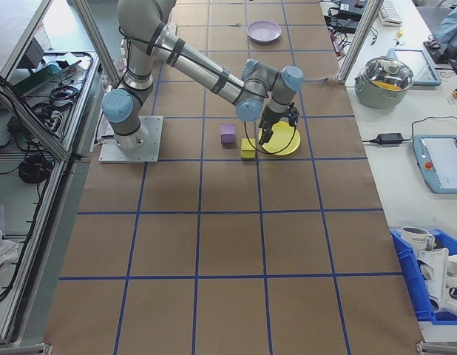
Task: Sort blocks by color into plates
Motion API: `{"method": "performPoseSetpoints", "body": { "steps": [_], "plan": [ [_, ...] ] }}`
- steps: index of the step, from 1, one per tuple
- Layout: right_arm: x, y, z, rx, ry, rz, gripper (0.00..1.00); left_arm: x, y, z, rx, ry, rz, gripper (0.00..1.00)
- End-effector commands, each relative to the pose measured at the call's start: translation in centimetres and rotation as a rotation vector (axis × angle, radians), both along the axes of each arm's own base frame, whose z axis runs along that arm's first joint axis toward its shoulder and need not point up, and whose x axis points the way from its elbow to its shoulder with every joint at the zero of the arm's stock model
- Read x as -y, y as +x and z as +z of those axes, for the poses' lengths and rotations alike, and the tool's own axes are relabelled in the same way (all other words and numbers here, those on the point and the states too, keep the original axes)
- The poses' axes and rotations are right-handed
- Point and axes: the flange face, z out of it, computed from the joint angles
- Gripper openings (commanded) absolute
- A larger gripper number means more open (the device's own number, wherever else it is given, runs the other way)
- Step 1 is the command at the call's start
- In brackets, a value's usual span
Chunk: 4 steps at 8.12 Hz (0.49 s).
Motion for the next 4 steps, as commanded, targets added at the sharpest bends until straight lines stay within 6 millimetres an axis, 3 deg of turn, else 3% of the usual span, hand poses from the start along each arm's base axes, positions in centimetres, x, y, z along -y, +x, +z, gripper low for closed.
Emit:
{"method": "performPoseSetpoints", "body": {
  "steps": [1,3,4],
  "plan": [
    [-2.6,-0.5,-3.4,-0.020,0.054,0.007,1.00,0.0,0.0,0.0,0.002,-0.001,0.000,1.00],
    [-3.1,-2.4,-3.9,-0.005,0.056,0.017,1.00,0.0,0.0,-0.1,0.007,0.005,-0.001,1.00],
    [-3.4,-2.4,-4.4,0.005,0.064,0.018,0.84,0.0,0.2,0.0,0.008,0.005,0.002,1.00]
  ]
}}
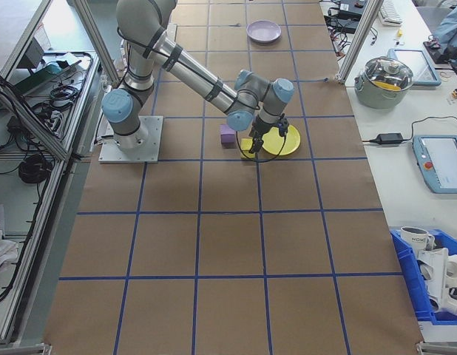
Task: Sort blocks by color into plates
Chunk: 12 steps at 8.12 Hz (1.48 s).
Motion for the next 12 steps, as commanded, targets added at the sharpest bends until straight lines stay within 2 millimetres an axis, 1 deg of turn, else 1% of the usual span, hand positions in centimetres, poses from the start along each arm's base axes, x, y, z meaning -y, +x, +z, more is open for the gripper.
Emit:
{"method": "performPoseSetpoints", "body": {
  "steps": [1,2,3,5,6,7,8,9,10,11,12],
  "plan": [
    [-0.4,-0.5,-0.5,0.019,0.002,0.007,0.50,-0.1,0.0,0.1,0.005,0.003,-0.002,1.00],
    [-0.1,-0.6,-0.1,0.015,-0.016,0.005,0.40,0.0,0.0,0.0,0.000,0.000,0.001,1.00],
    [-0.1,-0.6,0.6,0.011,-0.025,0.002,0.36,0.0,0.0,0.0,0.002,0.000,0.000,1.00],
    [-0.7,-0.1,4.5,0.000,-0.055,-0.004,0.38,0.0,-0.1,0.1,-0.001,-0.003,-0.001,1.00],
    [0.3,0.8,7.0,0.015,-0.073,-0.006,0.40,-0.1,0.0,0.1,0.003,-0.003,0.000,1.00],
    [1.9,1.5,9.0,0.014,-0.086,-0.023,0.47,0.0,0.0,0.0,0.002,0.000,0.001,1.00],
    [4.5,2.4,9.2,0.008,-0.099,-0.023,0.47,0.1,0.1,0.1,0.006,-0.002,0.002,1.00],
    [7.0,3.9,9.1,0.008,-0.120,0.007,0.46,-0.1,0.2,0.1,0.007,0.003,0.003,1.00],
    [8.4,5.5,8.7,0.008,-0.132,0.034,0.46,0.0,0.1,0.1,0.005,-0.002,0.001,1.00],
    [9.8,5.6,6.0,0.014,-0.143,0.036,0.46,0.0,0.1,0.1,0.005,-0.002,0.003,1.00],
    [10.2,5.6,4.9,0.015,-0.146,0.036,0.51,-0.2,0.2,0.3,0.008,0.000,0.003,1.00]
  ]
}}
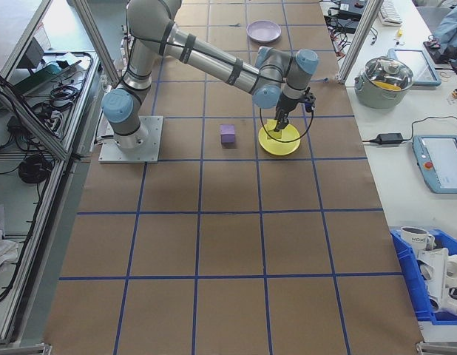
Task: Sort blocks by color into plates
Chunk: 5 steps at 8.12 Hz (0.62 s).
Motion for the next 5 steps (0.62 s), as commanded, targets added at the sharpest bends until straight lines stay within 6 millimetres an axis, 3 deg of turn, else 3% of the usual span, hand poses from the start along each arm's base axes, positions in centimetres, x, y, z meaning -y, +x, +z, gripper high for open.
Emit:
{"method": "performPoseSetpoints", "body": {
  "steps": [1,2,3,5],
  "plan": [
    [1.74,0.59,-2.60,0.003,-0.014,0.010,0.52,-0.19,0.05,0.33,0.001,-0.002,0.001,1.00],
    [1.73,0.59,-2.87,0.004,-0.010,0.010,0.59,-0.23,0.03,0.23,0.000,0.001,0.001,1.00],
    [1.68,0.62,-2.84,0.005,-0.010,0.007,0.96,-0.22,0.11,0.22,0.000,0.002,0.002,1.00],
    [1.30,1.07,-2.19,0.031,-0.012,-0.009,1.00,-0.22,0.05,0.23,0.001,0.001,0.001,1.00]
  ]
}}
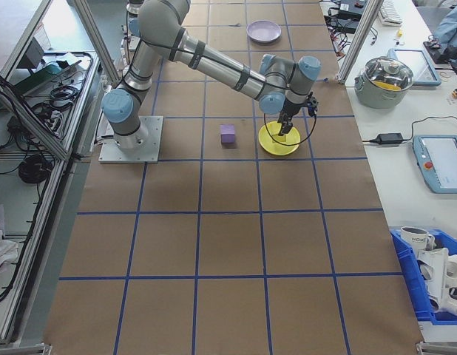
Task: Sort blocks by color into plates
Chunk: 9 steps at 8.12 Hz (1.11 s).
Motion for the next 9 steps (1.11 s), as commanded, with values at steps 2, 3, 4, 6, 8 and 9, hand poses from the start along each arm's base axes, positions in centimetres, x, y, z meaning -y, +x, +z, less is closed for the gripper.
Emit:
{"method": "performPoseSetpoints", "body": {
  "steps": [2,3,4,6,8,9],
  "plan": [
    [-2.4,1.0,2.3,0.042,0.030,-0.018,1.00,0.0,0.0,0.0,0.002,-0.001,0.000,1.00],
    [-5.6,1.5,2.7,0.048,0.084,-0.002,1.00,0.0,0.0,0.0,0.002,-0.002,0.000,1.00],
    [-9.5,2.2,3.0,0.048,0.107,0.003,1.00,0.0,0.1,0.1,0.000,-0.005,0.001,1.00],
    [-16.2,3.2,1.7,0.034,0.107,0.072,1.00,0.0,0.1,0.1,0.002,-0.002,0.001,1.00],
    [-19.1,3.5,-2.3,0.019,0.110,0.109,1.00,0.0,0.2,0.2,0.000,-0.010,0.004,1.00],
    [-19.6,3.4,-3.2,0.012,0.117,0.108,1.00,0.2,0.8,0.2,-0.002,-0.013,0.016,1.00]
  ]
}}
